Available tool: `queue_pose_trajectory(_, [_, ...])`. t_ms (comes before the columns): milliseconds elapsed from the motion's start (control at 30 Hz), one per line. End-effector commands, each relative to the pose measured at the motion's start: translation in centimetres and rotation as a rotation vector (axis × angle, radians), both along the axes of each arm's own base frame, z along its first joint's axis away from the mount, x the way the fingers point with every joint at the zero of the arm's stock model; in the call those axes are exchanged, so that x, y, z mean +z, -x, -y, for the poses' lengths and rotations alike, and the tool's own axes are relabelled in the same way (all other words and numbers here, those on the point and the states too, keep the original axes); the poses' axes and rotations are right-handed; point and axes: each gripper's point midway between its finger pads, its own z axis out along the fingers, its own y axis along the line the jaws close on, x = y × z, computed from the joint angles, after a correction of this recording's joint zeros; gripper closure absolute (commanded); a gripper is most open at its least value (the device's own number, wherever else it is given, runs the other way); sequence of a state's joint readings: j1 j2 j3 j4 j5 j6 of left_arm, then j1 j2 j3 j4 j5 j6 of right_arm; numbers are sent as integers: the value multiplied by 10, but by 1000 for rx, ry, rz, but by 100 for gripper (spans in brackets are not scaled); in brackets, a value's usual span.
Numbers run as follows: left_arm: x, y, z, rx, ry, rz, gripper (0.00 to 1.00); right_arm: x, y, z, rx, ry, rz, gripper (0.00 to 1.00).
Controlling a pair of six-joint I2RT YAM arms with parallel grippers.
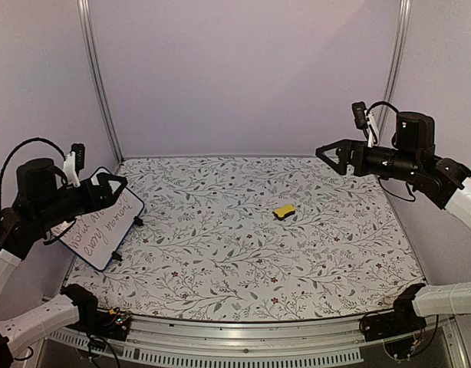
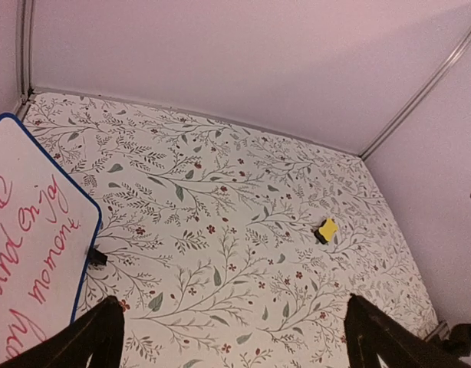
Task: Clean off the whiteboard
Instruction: Move the whiteboard to the center of the board.
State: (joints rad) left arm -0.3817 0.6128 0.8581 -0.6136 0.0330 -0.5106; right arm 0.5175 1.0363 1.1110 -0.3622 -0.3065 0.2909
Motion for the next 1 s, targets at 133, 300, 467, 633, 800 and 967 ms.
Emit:
queue_pose_trajectory(133, [-31,-9,2,69,94,-88,0,-6,-6,12,-69,73,37,1])
queue_pose_trajectory(300, [-56,-16,-5,168,121,-159,0,-12,-2,5,-18,72,27,1])
queue_pose_trajectory(467, [-69,-20,-12,270,147,-206,0,-23,-5,6,-29,96,3,1])
queue_pose_trajectory(633, [-95,-29,-8,343,114,-282,0,-39,-11,10,-68,122,-39,1])
queue_pose_trajectory(800, [-113,-32,-7,443,86,-339,0,-49,-10,12,-78,137,-61,1])
queue_pose_trajectory(967, [-127,-34,-12,561,62,-388,0,-54,-9,13,-78,140,-68,1])
